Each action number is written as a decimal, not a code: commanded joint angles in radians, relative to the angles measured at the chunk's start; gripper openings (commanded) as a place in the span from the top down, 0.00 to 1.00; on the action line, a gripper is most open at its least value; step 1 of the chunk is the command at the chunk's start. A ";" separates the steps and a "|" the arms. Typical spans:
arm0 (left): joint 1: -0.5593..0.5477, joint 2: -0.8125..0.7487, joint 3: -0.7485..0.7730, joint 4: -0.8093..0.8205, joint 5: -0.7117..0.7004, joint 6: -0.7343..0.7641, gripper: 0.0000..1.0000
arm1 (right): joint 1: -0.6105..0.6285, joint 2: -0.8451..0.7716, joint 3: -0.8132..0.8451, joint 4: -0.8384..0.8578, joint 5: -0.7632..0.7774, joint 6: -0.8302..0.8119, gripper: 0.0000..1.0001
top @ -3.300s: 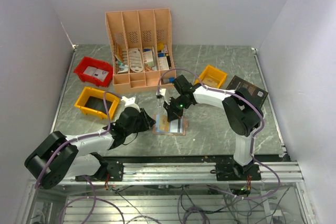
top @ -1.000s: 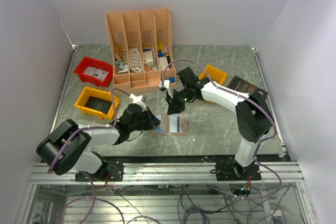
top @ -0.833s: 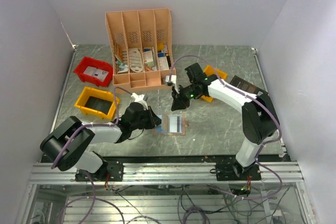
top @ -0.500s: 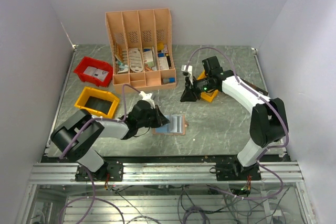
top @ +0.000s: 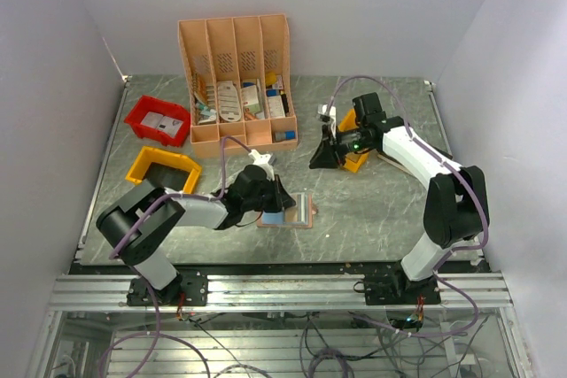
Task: Put the credit cards into the card holder
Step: Turn over the card slot in the card holder, then move the storage box to the center of the board, then pick up the credit card from the storage box.
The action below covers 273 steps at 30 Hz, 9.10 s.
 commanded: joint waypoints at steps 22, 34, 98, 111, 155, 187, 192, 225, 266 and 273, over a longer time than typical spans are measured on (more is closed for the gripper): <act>-0.005 -0.211 -0.118 -0.126 -0.208 0.052 0.89 | 0.223 0.217 0.037 -0.257 0.132 -0.299 1.00; -0.001 -0.154 -0.161 -0.082 -0.209 0.044 0.90 | 0.236 0.306 0.044 -0.221 0.324 -0.216 1.00; 0.020 -0.551 -0.252 0.019 -0.226 0.020 0.23 | -0.238 0.551 0.527 -0.271 0.463 -0.071 0.37; 0.021 -0.532 -0.254 0.042 -0.215 0.015 0.24 | -0.230 0.558 0.509 -0.342 0.385 -0.086 0.49; 0.020 0.081 0.097 0.139 -0.046 0.020 0.42 | -0.218 0.517 0.502 -0.520 0.104 -0.057 0.76; 0.021 0.296 0.298 0.135 0.039 0.042 0.48 | -0.129 0.503 0.444 -0.365 0.284 0.030 0.83; 0.021 0.291 0.289 0.144 0.043 0.037 0.48 | -0.115 0.521 0.441 -0.362 0.293 0.029 0.85; 0.023 0.097 0.125 0.111 -0.003 0.036 0.48 | -0.233 0.611 0.659 -0.541 0.080 -0.004 0.97; 0.033 0.029 0.068 0.103 -0.028 0.039 0.48 | -0.173 0.592 0.559 -0.501 0.087 -0.027 0.91; 0.034 0.033 0.063 0.111 -0.026 0.035 0.48 | -0.156 0.581 0.544 -0.487 0.073 -0.011 0.85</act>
